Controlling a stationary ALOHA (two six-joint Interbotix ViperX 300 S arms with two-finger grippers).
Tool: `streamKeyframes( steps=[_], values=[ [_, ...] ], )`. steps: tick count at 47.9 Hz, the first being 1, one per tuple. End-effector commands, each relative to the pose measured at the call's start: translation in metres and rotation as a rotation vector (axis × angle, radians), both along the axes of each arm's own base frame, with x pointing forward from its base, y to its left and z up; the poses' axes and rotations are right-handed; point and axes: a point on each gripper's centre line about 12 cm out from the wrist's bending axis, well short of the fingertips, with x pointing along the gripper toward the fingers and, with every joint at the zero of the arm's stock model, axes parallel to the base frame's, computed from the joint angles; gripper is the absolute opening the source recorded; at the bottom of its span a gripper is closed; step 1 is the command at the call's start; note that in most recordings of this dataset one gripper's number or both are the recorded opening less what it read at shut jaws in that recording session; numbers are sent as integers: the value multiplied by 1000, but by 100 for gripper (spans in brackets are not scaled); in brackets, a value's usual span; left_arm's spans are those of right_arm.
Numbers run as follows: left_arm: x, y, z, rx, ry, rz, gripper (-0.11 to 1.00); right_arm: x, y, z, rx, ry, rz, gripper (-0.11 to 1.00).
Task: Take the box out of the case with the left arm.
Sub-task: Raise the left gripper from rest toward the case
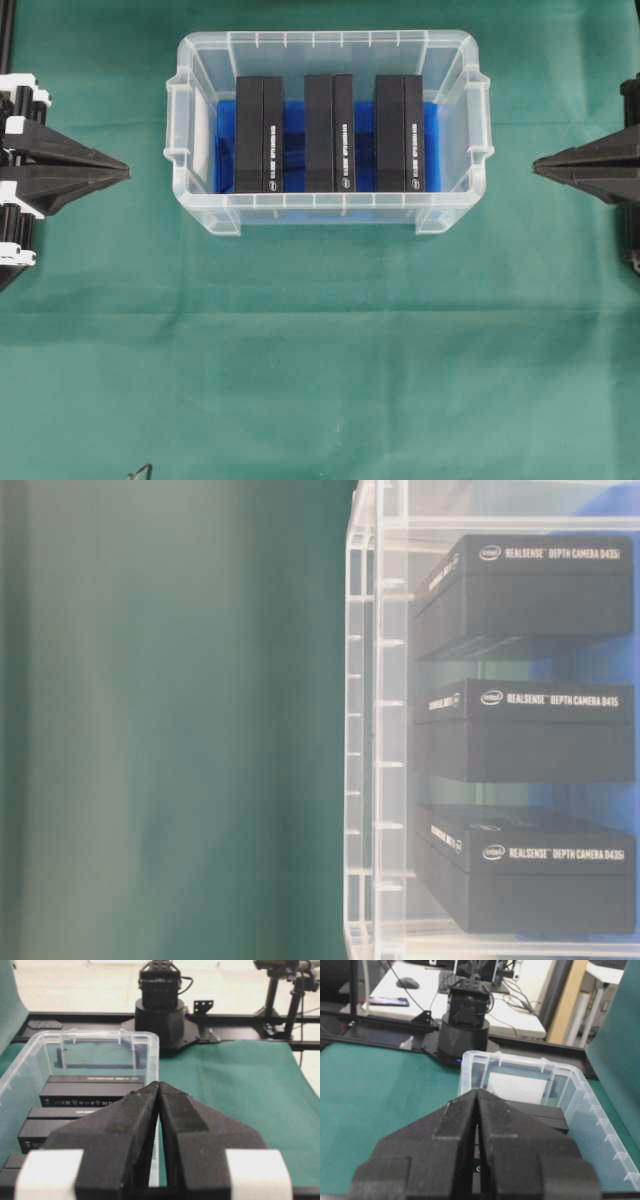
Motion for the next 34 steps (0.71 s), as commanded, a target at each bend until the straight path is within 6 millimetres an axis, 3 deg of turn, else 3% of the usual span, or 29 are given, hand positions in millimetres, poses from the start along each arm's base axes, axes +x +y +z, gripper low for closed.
streamKeyframes(
  steps=[1,9,22,34],
  values=[
    [2,2,7,20,2,12,0,2,0,7,8,-14,0,2],
    [-1,4,14,15,-3,20,0,3,0,20,9,6,2,2],
    [-10,4,64,-33,-36,19,0,4,0,77,28,25,2,2],
    [-13,5,99,-30,53,28,0,3,0,107,29,60,0,2]
  ],
)
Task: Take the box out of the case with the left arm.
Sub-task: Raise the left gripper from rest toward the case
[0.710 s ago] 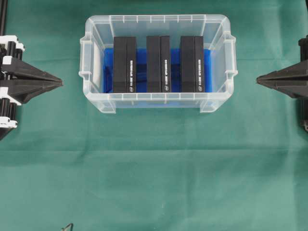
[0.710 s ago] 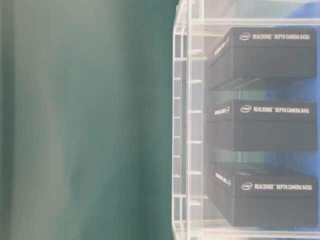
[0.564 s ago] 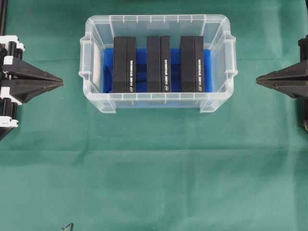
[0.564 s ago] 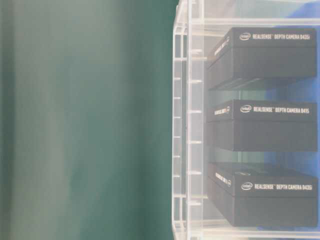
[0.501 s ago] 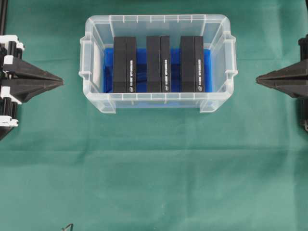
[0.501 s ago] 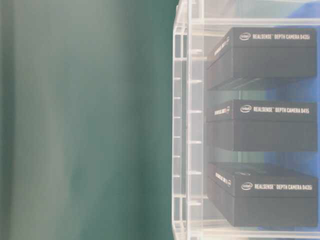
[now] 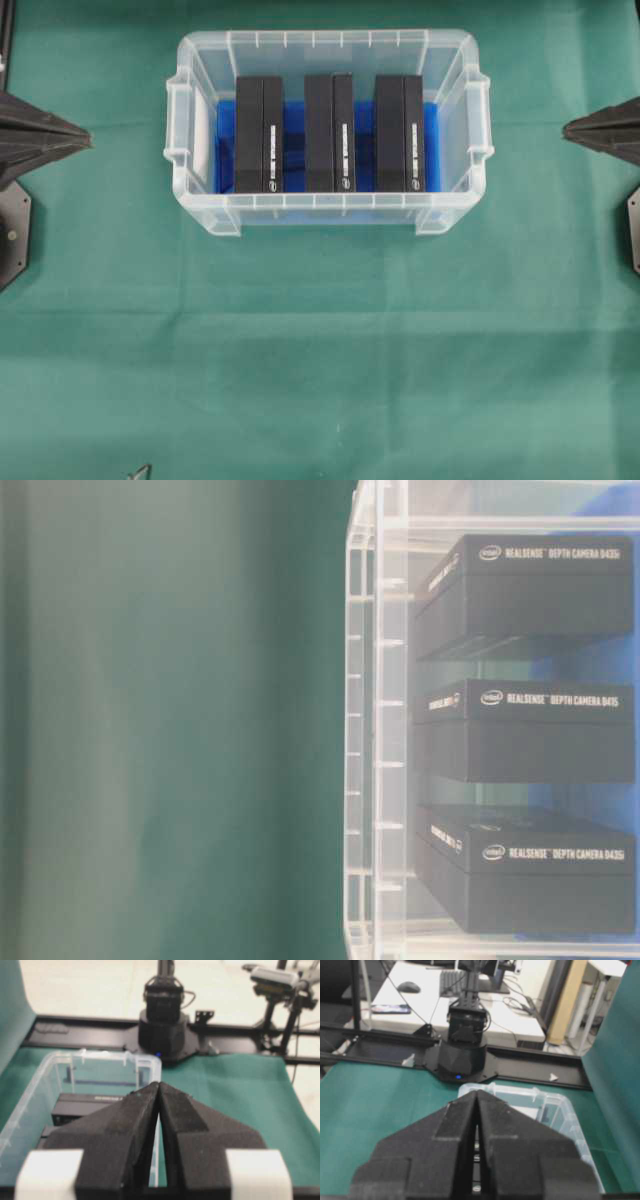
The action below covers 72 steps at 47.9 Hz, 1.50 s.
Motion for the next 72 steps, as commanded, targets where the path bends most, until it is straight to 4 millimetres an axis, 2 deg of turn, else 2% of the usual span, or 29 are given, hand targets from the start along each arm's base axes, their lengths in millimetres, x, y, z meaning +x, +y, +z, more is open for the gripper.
streamKeyframes(
  steps=[1,9,18,25,40,49,63,72],
  values=[
    [-1,1,22,4,-1,7,0,1,-1,16,6,-3,-3,2],
    [-2,1,25,3,40,9,0,1,-1,19,9,25,-7,2],
    [-1,2,16,-4,144,12,0,2,-2,8,56,164,-14,2],
    [0,2,5,-43,373,24,0,2,-2,-8,103,433,-33,2],
    [-11,3,-26,-92,1013,68,0,-14,-3,-34,126,1011,-88,2],
    [-11,3,-34,-94,1219,79,0,-26,-4,-53,122,1301,-116,2],
    [-10,3,-39,-143,1292,119,0,-29,-5,-54,117,1328,-124,2],
    [-16,5,-40,-383,1316,319,0,-30,-6,-53,107,1326,-136,2]
  ],
)
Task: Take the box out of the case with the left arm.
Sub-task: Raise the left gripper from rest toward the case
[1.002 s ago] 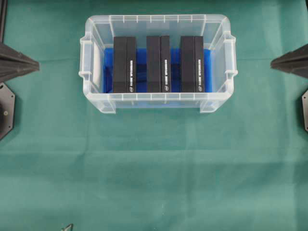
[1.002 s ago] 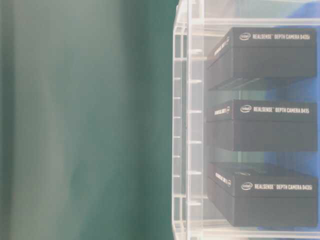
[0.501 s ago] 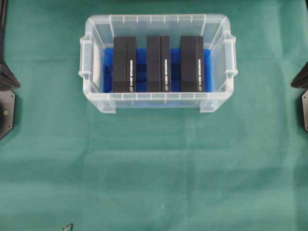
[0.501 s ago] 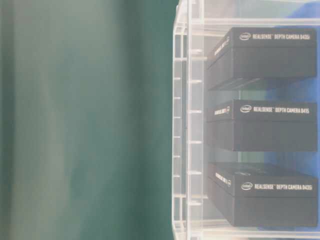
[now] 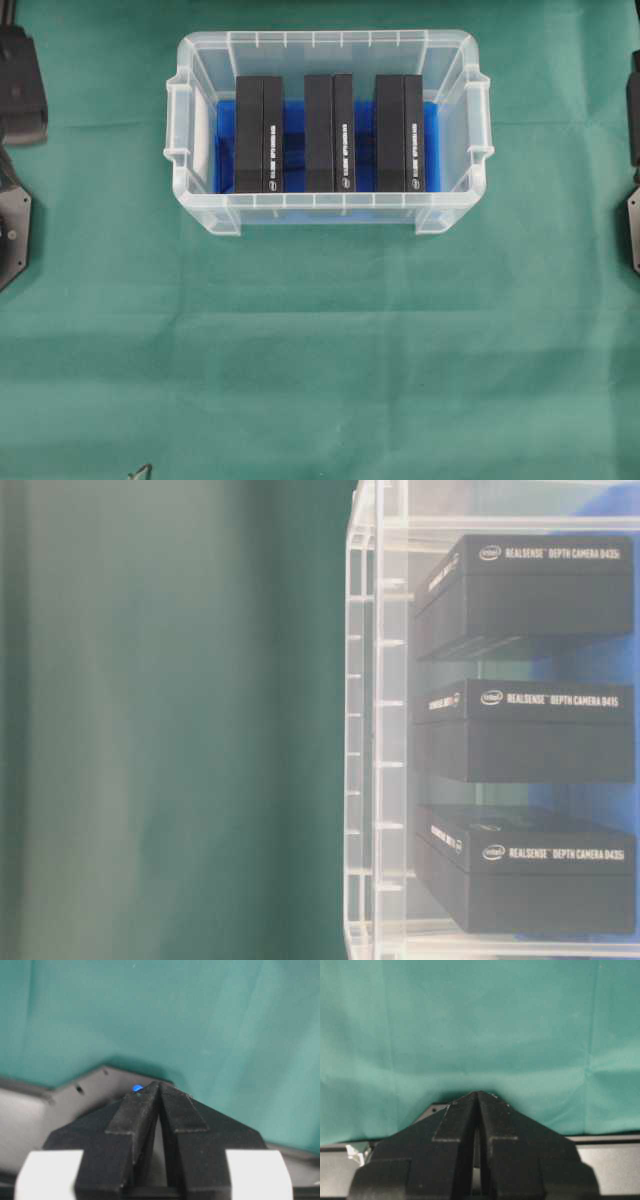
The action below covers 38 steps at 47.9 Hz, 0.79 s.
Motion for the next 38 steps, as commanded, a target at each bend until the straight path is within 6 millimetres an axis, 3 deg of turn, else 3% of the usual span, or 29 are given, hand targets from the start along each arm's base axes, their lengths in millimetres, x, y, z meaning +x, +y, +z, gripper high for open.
streamKeyframes(
  steps=[1,18,31,38],
  values=[
    [-1,2,8,-29,-4,146,0,1,-1,9,-9,-28,-6,2],
    [-2,5,7,-158,-6,857,0,0,-2,8,-16,-25,-9,2],
    [-2,9,8,-174,-24,921,0,1,-2,8,-16,-23,-9,2],
    [-3,26,7,-157,-43,987,0,1,-2,8,-17,-21,-9,2]
  ],
)
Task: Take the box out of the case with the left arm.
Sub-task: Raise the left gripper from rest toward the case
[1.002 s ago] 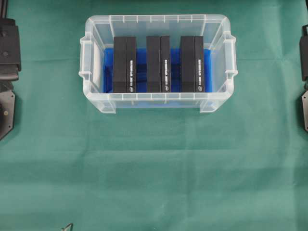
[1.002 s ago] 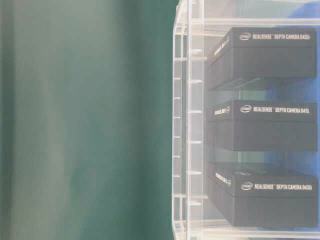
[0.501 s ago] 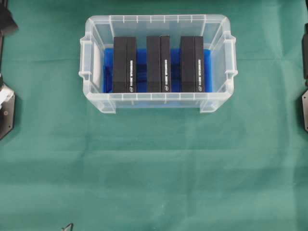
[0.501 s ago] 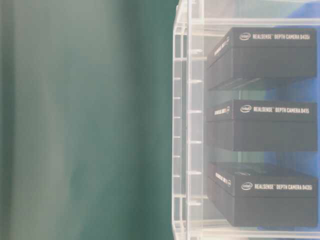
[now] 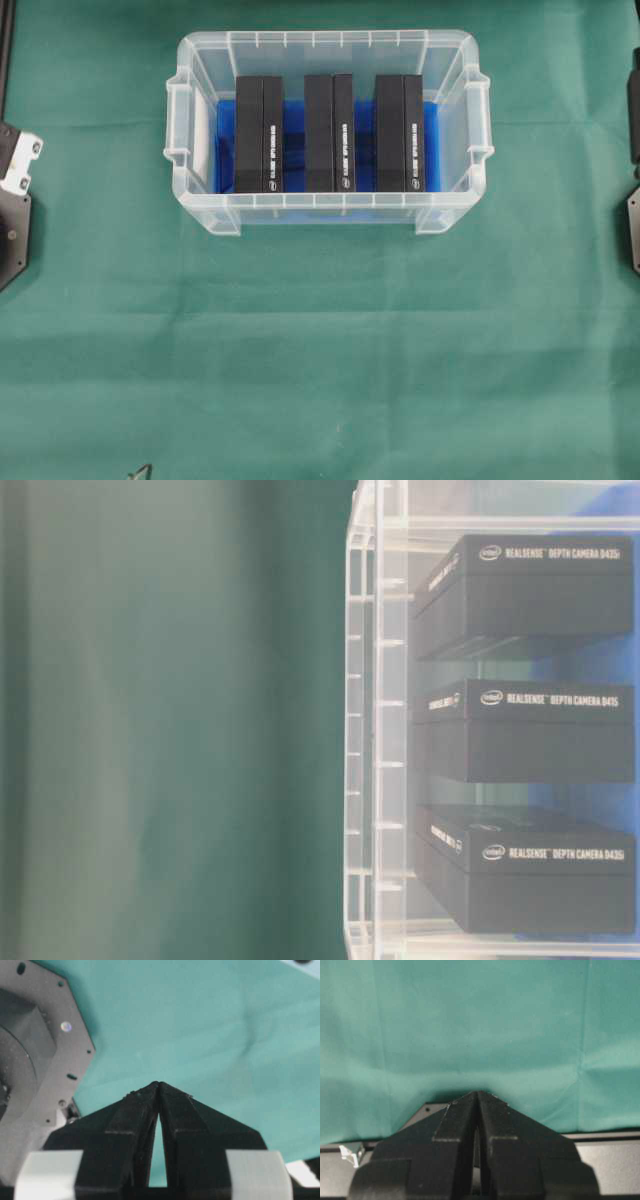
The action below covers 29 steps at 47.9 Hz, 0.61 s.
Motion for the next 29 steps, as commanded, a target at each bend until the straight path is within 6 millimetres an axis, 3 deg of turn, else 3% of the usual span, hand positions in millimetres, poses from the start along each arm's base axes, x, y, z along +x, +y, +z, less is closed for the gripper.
streamKeyframes(
  steps=[1,15,29],
  values=[
    [0,13,7,19,-29,48,0,1,-1,9,-3,-26,-4,2],
    [-5,56,8,56,-29,109,0,2,-1,9,-6,-28,-4,2],
    [-1,62,7,52,-13,115,0,2,-1,8,-9,-26,-5,2]
  ],
)
